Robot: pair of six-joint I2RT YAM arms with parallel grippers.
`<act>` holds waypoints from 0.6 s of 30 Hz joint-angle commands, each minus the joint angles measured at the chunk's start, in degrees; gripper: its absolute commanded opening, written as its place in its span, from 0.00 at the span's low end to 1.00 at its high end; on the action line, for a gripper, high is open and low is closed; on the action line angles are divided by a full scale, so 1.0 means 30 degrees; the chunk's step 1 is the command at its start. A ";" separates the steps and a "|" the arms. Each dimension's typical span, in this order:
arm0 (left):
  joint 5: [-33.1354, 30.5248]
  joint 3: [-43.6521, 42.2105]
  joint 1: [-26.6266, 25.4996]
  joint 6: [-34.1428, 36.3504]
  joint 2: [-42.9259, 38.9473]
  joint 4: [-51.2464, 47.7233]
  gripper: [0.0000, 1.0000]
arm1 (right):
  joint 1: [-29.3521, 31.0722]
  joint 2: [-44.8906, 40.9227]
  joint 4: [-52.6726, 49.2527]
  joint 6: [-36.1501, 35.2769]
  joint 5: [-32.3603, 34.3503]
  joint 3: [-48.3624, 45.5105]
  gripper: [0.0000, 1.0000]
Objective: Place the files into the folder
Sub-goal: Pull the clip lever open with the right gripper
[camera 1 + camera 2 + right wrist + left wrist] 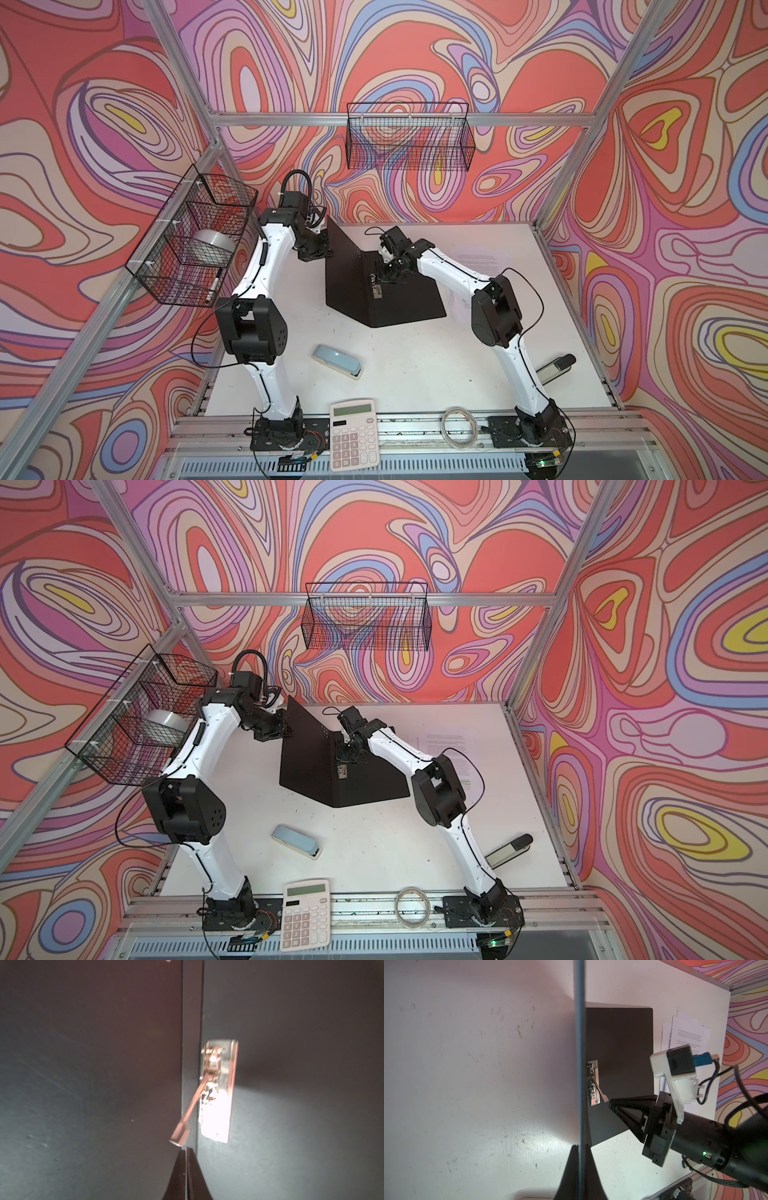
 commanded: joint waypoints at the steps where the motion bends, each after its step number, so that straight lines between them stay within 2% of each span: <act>1: 0.0457 0.0650 0.0081 0.0450 0.0337 -0.0706 0.00 | -0.0114 0.0761 -0.0509 -0.0377 0.0293 0.0680 0.03; 9: 0.0375 0.0728 0.0081 0.0492 0.0469 -0.0760 0.00 | -0.0114 0.0534 -0.0196 -0.0317 0.0318 0.0874 0.07; 14: 0.0581 0.0855 0.0081 0.0567 0.0684 -0.0826 0.00 | -0.0114 -0.0749 -0.0531 -0.0633 0.0843 -0.0940 0.08; 18: 0.1079 0.1001 0.0081 0.0706 0.0817 -0.0902 0.00 | -0.0114 -0.1454 -0.0128 -0.0777 -0.0381 -0.2939 0.12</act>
